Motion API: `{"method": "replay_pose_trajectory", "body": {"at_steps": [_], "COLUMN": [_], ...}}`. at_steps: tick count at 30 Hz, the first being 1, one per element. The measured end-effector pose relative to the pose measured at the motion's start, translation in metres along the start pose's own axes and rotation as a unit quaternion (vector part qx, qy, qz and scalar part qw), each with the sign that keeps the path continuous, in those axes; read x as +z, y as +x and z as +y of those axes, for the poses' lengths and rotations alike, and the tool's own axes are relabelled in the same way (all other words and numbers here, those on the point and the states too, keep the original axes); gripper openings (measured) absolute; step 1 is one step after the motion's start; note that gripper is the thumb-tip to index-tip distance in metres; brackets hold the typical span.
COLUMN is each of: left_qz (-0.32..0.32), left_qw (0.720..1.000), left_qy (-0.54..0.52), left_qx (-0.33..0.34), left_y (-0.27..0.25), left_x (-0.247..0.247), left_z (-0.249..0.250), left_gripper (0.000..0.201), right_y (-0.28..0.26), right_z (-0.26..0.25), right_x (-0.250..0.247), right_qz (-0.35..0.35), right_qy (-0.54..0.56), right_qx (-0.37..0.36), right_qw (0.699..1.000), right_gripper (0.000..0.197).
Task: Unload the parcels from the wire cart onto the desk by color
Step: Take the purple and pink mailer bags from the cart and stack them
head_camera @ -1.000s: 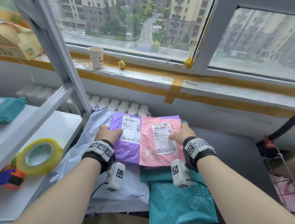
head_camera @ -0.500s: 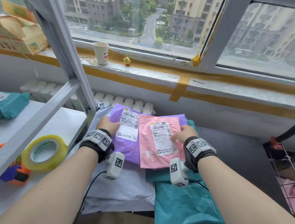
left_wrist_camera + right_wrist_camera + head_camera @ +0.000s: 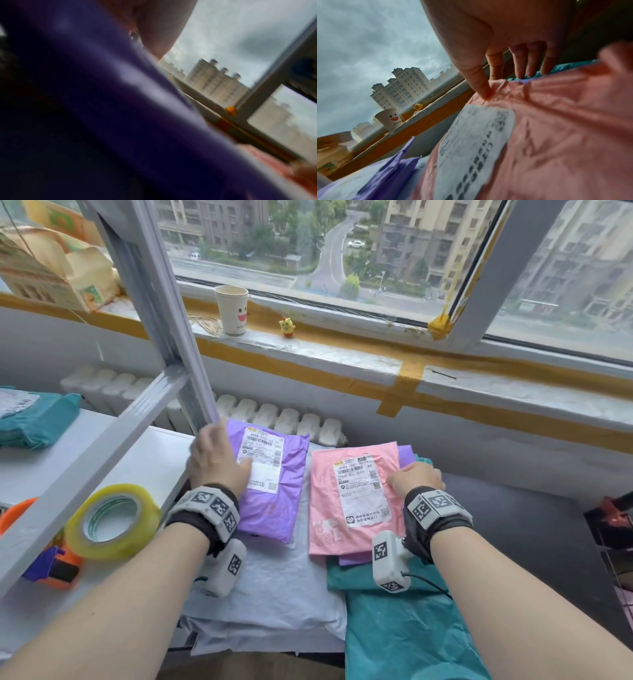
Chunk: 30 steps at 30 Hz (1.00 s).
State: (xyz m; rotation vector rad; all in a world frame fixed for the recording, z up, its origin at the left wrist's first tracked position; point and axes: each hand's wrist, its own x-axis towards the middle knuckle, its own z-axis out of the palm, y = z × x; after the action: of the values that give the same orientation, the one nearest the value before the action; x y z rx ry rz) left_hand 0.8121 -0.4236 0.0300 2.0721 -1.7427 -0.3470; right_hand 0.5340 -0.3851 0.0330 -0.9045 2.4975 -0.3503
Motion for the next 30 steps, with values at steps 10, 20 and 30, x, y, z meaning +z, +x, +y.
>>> {"method": "replay_pose_trajectory", "body": {"at_steps": [10, 20, 30], "left_qz": [-0.227, -0.246, -0.227], "left_qw": [0.963, 0.964, 0.967], "left_qy": [0.141, 0.102, 0.113], "left_qx": [0.019, -0.006, 0.028], "left_y": [-0.020, -0.020, -0.020], "left_x": [0.030, 0.033, 0.027], "left_z": [-0.017, -0.035, -0.003], "left_gripper": [0.081, 0.080, 0.079], "right_y": [-0.008, -0.006, -0.017], "right_z": [-0.002, 0.006, 0.016], "right_x": [0.018, 0.010, 0.010], "right_qz": [0.000, 0.009, 0.011], "right_qy": [0.098, 0.249, 0.190], "right_qx": [-0.025, 0.031, -0.019], "right_qw": [0.995, 0.968, 0.982], "right_gripper": [0.016, 0.033, 0.040]}}
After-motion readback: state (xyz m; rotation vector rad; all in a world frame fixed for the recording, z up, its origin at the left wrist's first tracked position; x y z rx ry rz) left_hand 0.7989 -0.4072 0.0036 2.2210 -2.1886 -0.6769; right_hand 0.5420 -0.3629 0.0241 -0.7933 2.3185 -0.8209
